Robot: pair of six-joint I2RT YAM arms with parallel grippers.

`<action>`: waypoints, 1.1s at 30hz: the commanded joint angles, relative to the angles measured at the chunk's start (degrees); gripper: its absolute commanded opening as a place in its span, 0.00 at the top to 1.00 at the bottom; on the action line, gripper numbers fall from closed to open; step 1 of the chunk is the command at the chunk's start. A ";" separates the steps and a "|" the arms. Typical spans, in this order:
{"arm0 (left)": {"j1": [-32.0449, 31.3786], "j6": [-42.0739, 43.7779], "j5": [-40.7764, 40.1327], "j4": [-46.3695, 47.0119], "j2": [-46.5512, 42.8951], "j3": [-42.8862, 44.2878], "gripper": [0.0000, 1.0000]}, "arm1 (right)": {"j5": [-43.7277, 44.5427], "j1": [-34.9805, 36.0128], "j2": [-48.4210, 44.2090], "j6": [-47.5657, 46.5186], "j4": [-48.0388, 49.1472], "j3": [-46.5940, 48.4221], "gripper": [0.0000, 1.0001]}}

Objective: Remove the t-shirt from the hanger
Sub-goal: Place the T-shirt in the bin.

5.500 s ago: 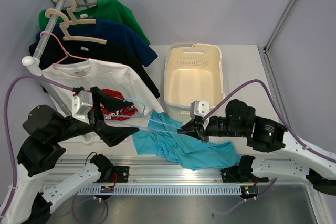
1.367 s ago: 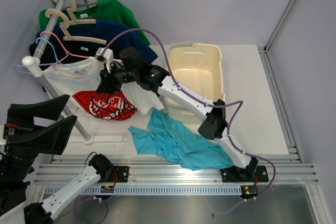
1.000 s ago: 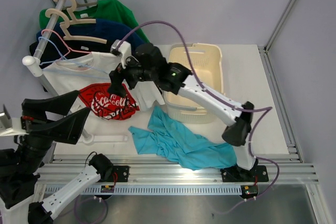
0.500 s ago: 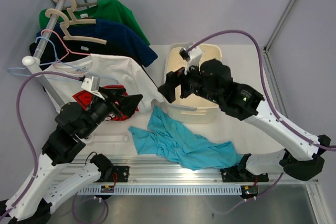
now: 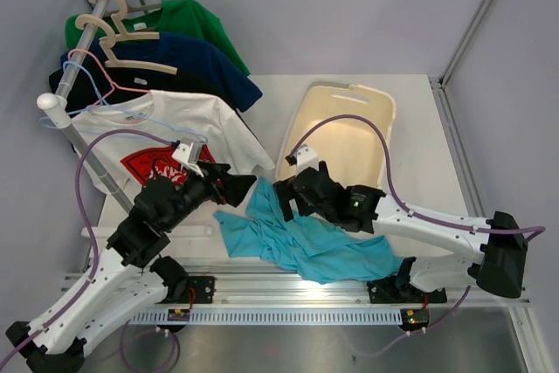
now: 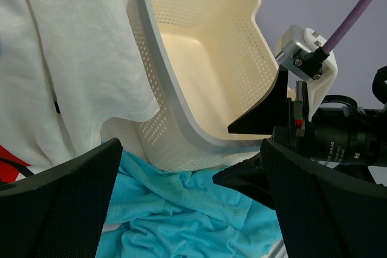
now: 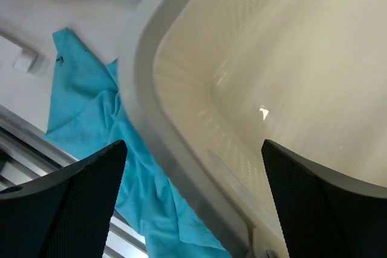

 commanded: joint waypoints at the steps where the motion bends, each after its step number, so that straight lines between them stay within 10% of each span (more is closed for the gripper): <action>1: 0.13 0.47 1.12 6.39 -1.71 -0.99 0.01 | 6.21 2.32 2.79 4.41 -0.84 -0.91 0.00; 11: 0.13 1.08 0.77 5.78 -3.81 -1.17 0.01 | 24.87 2.14 1.48 -4.98 -11.38 12.98 0.00; 21: 0.13 0.47 -0.20 4.81 -5.75 -1.08 0.01 | -4.46 -2.25 -0.20 -16.33 -5.68 8.76 0.07; 33: 0.13 -0.50 -1.43 4.81 -7.77 -1.61 0.01 | -15.03 -7.17 11.74 -22.47 -1.81 17.29 0.60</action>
